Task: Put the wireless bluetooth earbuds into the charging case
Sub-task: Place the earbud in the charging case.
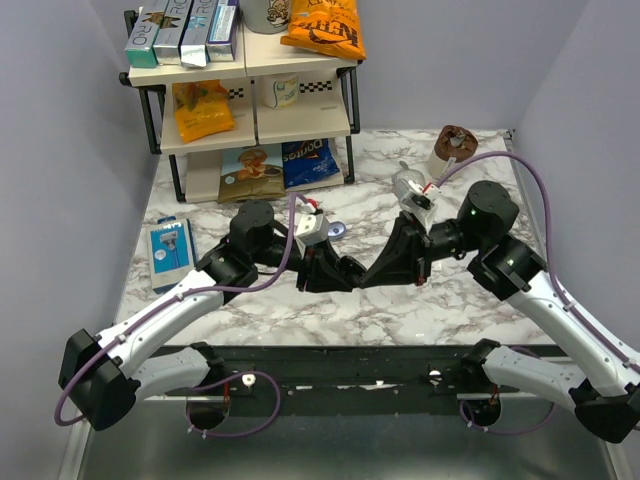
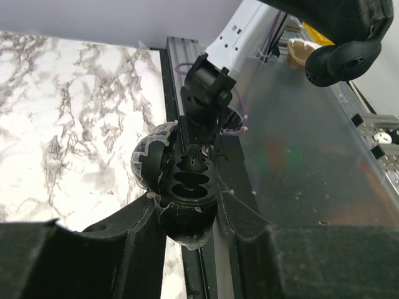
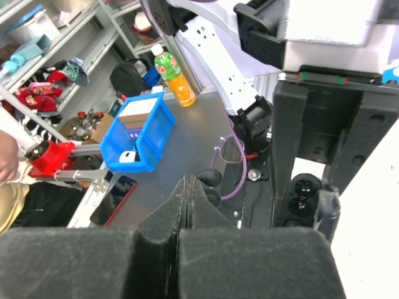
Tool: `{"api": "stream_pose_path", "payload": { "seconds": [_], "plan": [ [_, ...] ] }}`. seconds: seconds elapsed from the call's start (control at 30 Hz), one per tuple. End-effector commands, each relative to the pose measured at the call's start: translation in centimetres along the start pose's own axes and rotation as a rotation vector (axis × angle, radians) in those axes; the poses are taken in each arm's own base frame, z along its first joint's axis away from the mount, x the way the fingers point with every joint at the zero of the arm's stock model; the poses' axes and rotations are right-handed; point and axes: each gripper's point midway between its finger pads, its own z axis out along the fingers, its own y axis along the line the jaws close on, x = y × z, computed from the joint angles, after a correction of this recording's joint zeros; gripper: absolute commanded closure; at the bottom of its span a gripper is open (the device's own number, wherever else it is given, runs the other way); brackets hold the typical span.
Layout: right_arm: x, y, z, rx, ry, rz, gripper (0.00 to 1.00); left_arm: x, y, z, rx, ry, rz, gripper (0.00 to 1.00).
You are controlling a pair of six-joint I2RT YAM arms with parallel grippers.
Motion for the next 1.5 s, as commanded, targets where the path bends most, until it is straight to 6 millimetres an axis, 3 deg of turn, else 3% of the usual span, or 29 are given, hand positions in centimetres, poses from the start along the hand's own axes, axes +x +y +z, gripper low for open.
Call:
{"api": "stream_pose_path", "payload": {
  "seconds": [0.0, 0.4, 1.47],
  "plan": [
    [0.2, -0.5, 0.1, 0.026, 0.034, 0.030, 0.99, 0.2, -0.7, 0.1, 0.029, 0.048, 0.028, 1.00],
    [2.0, -2.3, 0.9, 0.048, 0.097, 0.112, 0.99, 0.4, -1.4, 0.2, 0.030, 0.070, 0.043, 1.00],
    [3.8, -4.7, 1.2, 0.123, 0.130, 0.172, 0.99, -0.9, -2.8, 0.8, 0.023, 0.015, 0.108, 1.00]
  ]
}}
